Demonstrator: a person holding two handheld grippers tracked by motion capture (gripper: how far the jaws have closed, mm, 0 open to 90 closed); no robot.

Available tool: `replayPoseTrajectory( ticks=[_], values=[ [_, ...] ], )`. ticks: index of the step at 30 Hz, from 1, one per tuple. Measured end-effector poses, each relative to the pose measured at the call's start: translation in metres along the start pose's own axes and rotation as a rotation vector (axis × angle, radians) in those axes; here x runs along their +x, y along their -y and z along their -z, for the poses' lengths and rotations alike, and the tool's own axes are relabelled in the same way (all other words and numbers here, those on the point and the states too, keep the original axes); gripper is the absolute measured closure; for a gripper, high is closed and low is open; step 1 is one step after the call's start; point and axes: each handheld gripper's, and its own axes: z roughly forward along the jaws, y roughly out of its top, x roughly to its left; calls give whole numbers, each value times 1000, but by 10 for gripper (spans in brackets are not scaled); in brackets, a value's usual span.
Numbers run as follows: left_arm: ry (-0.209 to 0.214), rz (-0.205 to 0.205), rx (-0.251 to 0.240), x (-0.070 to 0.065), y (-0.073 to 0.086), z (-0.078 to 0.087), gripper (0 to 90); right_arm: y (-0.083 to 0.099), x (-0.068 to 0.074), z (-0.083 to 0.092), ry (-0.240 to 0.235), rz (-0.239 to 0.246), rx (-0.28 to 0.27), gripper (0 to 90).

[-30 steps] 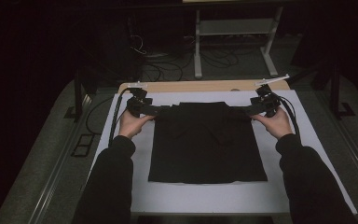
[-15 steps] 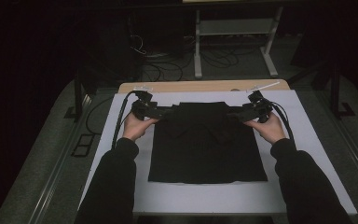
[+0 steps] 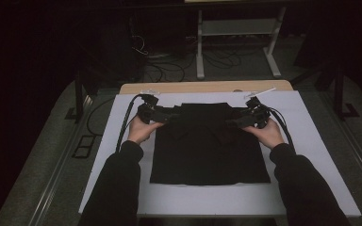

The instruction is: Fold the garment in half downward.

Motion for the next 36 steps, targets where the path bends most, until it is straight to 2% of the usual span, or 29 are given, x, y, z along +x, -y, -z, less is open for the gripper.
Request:
replayPoseTrajectory(
  ticks=[5, 10, 15, 20, 25, 28, 32, 36],
  values=[
    [27, 16, 20, -1, 2, -5, 0, 3, 2, -6, -12, -2, 10, 33],
    [39, 0, 49, -2, 3, -8, 25, 4, 4, -10, -24, -6, 22, 56],
    [57, 1, 63, -4, 4, -11, 70, 6, 5, -15, -32, -9, 31, 112],
    [76, -2, 107, -4, 6, -14, 138, 7, 7, -19, -39, -2, 41, 136],
    [112, 7, 138, -4, 7, -16, 230, 9, 8, -23, -43, -7, 49, 187],
    [105, -4, 153, -5, 8, -17, 299, 10, 8, -24, -42, -4, 56, 219],
    [75, -8, 175, -6, 9, -20, 381, 10, 8, -26, -50, -14, 51, 264],
    [56, -7, 206, -5, 10, -23, 424, 10, 8, -27, -69, -33, 51, 345]
  ],
)
